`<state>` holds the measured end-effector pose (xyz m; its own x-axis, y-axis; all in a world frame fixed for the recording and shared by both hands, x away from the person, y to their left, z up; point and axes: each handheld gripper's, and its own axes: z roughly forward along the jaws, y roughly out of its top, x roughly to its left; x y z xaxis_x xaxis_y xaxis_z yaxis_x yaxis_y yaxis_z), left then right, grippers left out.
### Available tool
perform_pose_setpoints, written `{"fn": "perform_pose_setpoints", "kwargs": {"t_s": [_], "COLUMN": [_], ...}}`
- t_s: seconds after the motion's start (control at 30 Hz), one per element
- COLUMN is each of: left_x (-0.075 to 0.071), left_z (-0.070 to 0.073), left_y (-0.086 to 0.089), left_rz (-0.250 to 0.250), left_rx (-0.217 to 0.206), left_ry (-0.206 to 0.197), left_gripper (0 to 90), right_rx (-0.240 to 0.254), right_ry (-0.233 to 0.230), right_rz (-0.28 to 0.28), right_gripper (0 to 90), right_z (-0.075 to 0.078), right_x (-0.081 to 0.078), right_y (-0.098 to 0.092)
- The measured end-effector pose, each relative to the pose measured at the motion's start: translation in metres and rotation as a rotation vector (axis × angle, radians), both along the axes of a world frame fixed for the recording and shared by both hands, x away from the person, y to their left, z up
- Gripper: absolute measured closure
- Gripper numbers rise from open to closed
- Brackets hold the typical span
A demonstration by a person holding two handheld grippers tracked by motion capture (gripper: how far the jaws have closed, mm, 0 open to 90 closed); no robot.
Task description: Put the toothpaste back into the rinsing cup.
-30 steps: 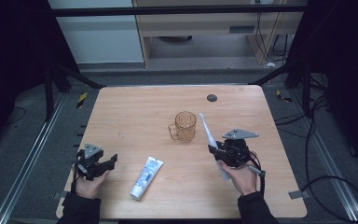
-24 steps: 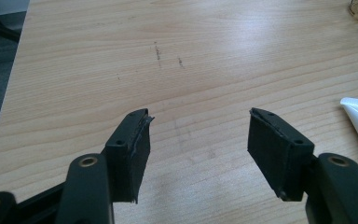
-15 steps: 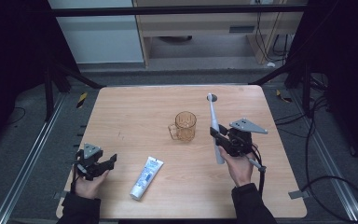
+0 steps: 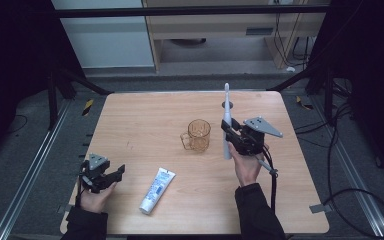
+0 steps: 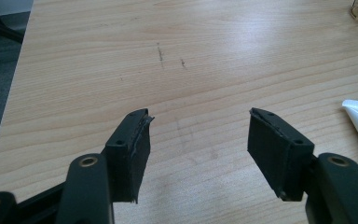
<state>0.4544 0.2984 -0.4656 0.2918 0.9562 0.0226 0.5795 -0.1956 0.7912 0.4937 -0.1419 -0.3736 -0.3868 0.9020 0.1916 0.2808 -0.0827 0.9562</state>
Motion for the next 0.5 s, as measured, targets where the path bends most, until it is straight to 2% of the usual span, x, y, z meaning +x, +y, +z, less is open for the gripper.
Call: {"fn": "perform_pose_setpoints", "kwargs": {"t_s": [0.5], "left_x": [0.001], "left_z": [0.000], "left_y": [0.001], "left_rz": [0.002], "left_rx": [-0.002], "left_ry": [-0.001], "left_gripper": [38.7], "right_rx": [0.059], "right_ry": [-0.076], "right_rz": [-0.064], "right_gripper": [67.0], "right_z": [-0.001], "right_x": [0.020], "right_y": [0.007]}}
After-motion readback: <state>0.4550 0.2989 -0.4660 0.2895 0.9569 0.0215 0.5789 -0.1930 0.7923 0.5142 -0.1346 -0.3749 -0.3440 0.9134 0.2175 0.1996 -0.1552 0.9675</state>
